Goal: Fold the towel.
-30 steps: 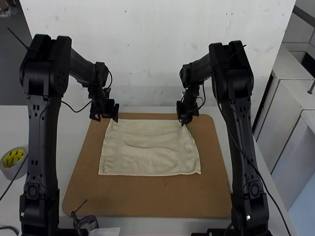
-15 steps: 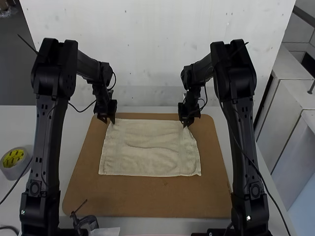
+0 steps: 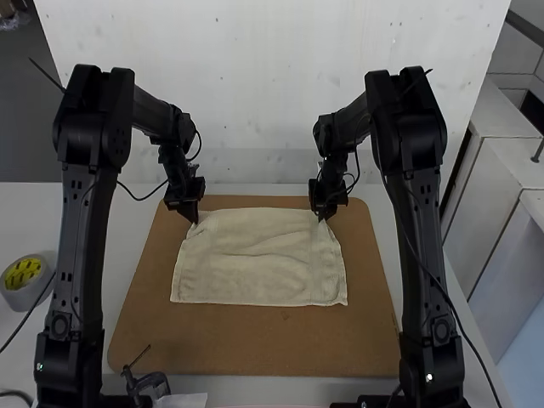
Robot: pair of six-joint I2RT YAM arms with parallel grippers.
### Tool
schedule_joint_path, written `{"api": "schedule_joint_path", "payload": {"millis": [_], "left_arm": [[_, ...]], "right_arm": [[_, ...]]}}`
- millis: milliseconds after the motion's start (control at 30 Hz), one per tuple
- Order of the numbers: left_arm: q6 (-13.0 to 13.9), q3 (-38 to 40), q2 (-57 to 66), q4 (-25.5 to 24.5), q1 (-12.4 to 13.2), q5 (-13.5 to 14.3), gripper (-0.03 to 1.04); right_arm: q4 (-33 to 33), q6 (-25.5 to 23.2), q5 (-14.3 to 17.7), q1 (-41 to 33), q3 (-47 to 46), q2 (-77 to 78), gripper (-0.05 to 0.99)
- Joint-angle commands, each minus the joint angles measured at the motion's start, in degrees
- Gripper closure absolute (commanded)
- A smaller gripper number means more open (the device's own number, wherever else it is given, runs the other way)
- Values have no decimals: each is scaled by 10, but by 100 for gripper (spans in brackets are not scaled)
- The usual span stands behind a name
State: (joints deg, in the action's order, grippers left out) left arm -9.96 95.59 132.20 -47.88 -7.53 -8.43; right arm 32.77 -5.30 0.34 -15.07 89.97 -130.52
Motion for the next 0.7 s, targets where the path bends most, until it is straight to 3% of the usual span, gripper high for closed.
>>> {"api": "schedule_joint_path", "payload": {"millis": [0,500,667], "left_arm": [[-19,-5,-56,1,-7,-20,100],[-67,-1,-162,43,-1,-17,100],[-66,-4,-174,45,-4,-19,100]], "right_arm": [[-26,4,60,17,-15,38,92],[-207,0,59,19,-94,143,92],[-228,3,57,20,-121,163,92]]}}
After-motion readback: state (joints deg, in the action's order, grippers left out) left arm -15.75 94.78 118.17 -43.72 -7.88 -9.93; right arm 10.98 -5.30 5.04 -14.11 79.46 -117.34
